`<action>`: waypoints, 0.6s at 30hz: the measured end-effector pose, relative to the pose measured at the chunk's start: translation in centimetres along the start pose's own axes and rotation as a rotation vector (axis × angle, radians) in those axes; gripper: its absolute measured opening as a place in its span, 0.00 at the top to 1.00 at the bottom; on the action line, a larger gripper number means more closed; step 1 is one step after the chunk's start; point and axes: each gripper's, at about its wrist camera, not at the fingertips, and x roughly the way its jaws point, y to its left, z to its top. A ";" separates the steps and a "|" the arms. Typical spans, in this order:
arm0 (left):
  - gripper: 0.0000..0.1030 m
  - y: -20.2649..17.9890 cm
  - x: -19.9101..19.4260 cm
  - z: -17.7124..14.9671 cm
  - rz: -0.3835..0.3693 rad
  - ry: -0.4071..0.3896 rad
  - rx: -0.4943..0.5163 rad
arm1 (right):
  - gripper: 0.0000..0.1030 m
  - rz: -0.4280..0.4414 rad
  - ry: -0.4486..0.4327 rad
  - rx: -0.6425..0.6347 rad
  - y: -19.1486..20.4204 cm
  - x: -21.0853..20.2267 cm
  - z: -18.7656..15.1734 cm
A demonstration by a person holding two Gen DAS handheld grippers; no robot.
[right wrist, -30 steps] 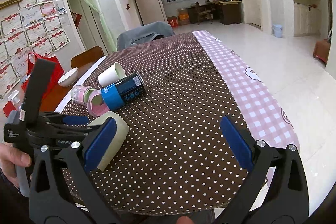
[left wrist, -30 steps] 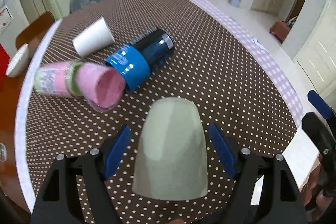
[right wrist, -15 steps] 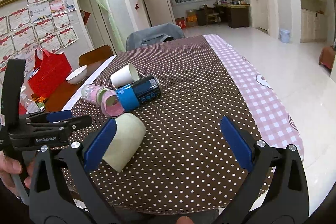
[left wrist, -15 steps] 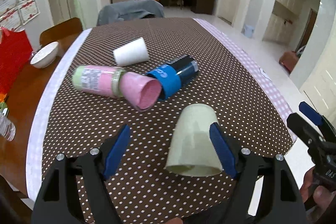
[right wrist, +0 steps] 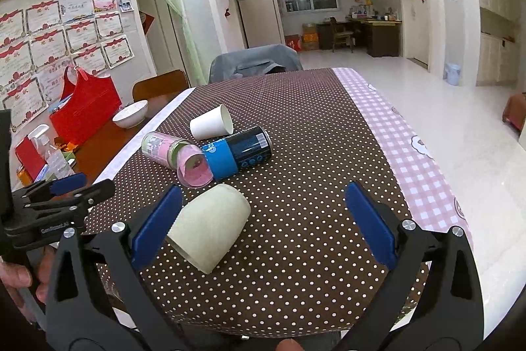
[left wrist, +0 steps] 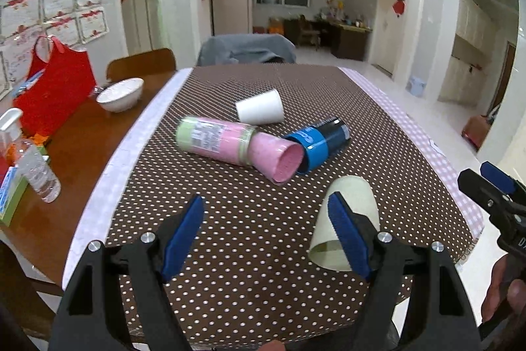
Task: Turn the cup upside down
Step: 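Open the left gripper and withdraw it from the cup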
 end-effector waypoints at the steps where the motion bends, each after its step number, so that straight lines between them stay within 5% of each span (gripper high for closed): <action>1: 0.25 0.2 -0.5 -0.1 0.010 -0.013 -0.004 | 0.06 0.001 0.000 -0.003 0.1 0.0 0.1; 18: 0.25 2.4 -5.2 -2.2 0.146 -0.153 -0.060 | 0.06 0.051 0.029 -0.054 3.0 0.3 0.1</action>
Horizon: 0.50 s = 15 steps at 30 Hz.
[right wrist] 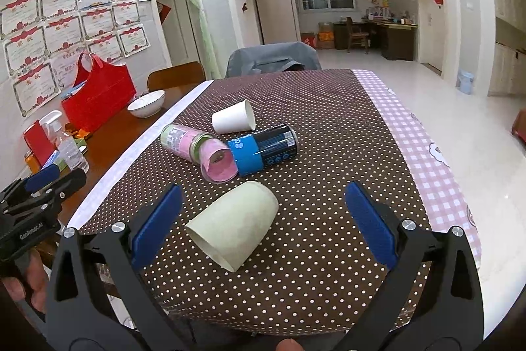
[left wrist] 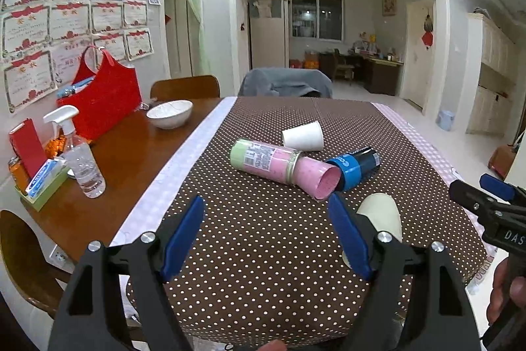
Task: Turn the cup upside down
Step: 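Open the left gripper and withdraw it from the cup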
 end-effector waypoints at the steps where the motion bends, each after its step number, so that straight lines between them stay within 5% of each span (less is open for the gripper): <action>1: 0.25 0.0 -0.1 -0.1 0.002 -0.006 0.000 | 0.06 0.002 0.003 -0.002 0.1 0.0 0.0; 15: 0.25 0.9 0.4 0.0 0.001 -0.034 -0.010 | 0.06 0.032 0.096 0.037 -0.4 1.7 1.2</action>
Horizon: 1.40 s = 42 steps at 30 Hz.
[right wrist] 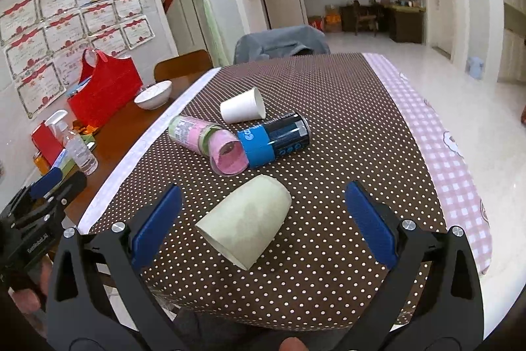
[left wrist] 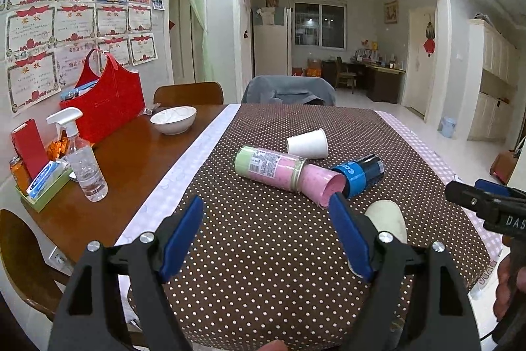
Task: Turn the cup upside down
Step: 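Open the left gripper and withdraw it from the cup, then grasp the pale green cup with the right gripper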
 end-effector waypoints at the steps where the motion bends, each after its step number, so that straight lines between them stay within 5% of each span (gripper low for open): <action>1: 0.24 0.1 0.2 0.0 -0.002 -0.002 0.000 | 0.06 -0.003 0.009 0.002 0.0 0.2 0.1; 11: 0.24 1.3 3.9 -0.2 -0.035 0.024 0.028 | 0.06 0.030 0.206 0.110 -0.4 4.8 1.2; 24: 0.24 2.8 9.9 -0.9 -0.118 0.120 0.011 | 0.06 0.060 0.548 0.405 -3.2 12.2 0.9; 34: 0.24 3.8 12.7 -1.4 -0.196 0.170 -0.034 | 0.06 0.043 0.674 0.490 -2.1 15.5 1.4; 42: 0.24 4.8 13.7 -2.0 -0.230 0.197 -0.073 | 0.06 -0.061 0.755 0.497 -1.7 17.6 1.6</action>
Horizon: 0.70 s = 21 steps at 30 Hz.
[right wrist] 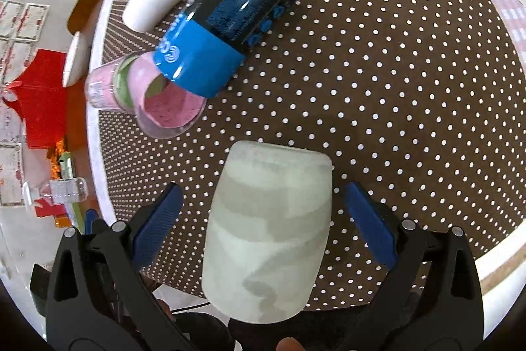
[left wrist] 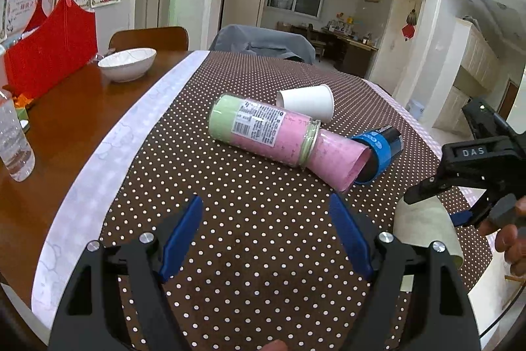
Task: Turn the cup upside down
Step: 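Grasp the pale green cup with the right gripper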
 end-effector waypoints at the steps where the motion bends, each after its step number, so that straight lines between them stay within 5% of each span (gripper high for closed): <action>1: 0.24 0.1 0.1 -0.1 -0.003 0.004 -0.003 | 0.06 -0.005 0.011 0.003 0.1 0.3 0.2; 7: 0.24 0.3 0.1 -0.4 -0.011 0.012 -0.016 | 0.29 -0.069 0.069 -0.023 1.4 2.1 1.3; 21: 0.24 -1.3 -1.5 -0.5 0.030 0.000 0.008 | 0.30 0.026 -0.001 -0.150 0.1 0.2 0.3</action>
